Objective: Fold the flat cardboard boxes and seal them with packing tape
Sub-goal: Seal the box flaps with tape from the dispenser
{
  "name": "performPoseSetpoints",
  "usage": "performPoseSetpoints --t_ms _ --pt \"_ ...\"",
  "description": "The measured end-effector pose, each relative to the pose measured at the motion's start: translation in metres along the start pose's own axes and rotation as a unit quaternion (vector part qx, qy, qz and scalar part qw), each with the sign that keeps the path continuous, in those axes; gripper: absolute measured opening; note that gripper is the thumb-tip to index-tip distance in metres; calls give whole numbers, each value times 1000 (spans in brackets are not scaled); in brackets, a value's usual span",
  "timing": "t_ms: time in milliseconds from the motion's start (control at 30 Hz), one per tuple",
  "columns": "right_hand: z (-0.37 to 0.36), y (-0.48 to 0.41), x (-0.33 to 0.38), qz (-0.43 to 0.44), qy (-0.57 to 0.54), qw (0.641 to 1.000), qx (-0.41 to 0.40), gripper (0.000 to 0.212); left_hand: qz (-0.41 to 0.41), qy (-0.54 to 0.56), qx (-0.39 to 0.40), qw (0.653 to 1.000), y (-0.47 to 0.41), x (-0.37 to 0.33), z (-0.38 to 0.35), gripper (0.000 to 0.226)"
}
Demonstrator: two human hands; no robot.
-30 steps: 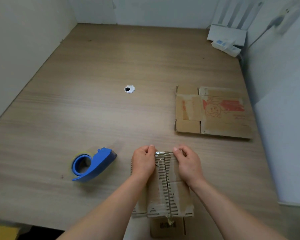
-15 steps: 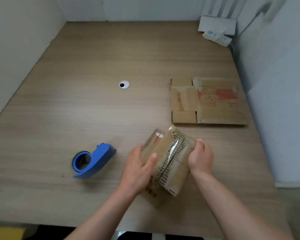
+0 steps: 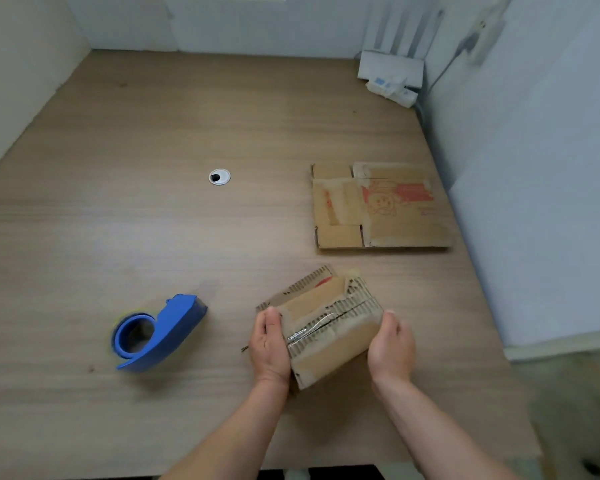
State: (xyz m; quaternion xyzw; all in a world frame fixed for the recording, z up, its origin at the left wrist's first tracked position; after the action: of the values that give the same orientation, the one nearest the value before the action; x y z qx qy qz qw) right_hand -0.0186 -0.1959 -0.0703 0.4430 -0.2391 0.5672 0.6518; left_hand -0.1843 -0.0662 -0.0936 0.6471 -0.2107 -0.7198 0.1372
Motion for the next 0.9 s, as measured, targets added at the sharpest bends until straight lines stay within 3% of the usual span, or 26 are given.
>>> performPoseSetpoints --t_ms 100,167,267,367,467,567,633,733,833,900 --pt "6 -4 -4 29 50 998 19 34 59 -32 10 998 -9 1 2 64" --pt "13 -4 -11 47 63 996 32 33 11 -127 43 991 -19 -3 5 83" --pt "24 -2 -20 74 99 990 66 30 -26 -230 50 972 -29 -23 8 78" --pt "31 -1 -8 109 113 983 99 4 -10 -213 34 976 -27 -44 17 77" --pt "26 -8 16 162 62 972 160 40 -41 -259 74 962 -8 -48 13 71" --pt "3 -12 41 228 99 931 267 62 -81 -313 98 941 13 -37 6 52" --pt "-11 -14 44 252 155 905 304 57 -79 -322 130 934 18 -32 1 52" --pt "-8 -14 47 252 313 875 272 23 -111 -364 165 910 10 -43 -5 49" --pt "10 -11 47 231 421 843 244 50 -184 -432 64 881 -3 -70 2 62" --pt "14 -7 38 224 426 838 258 61 -158 -431 16 888 -8 -72 11 74"
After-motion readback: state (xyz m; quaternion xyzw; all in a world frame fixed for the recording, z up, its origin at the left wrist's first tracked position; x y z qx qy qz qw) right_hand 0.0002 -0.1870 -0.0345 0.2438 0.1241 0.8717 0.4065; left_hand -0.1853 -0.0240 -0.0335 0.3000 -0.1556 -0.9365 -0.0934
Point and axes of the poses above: each hand's wrist, its own y-axis away from the middle knuckle, its own z-axis out of the back of the hand, x = y × z, the point moved 5 cm from there along -y, towards the middle knuckle, and after that the axes turned 2 degrees about -x, right-handed, at the moved point
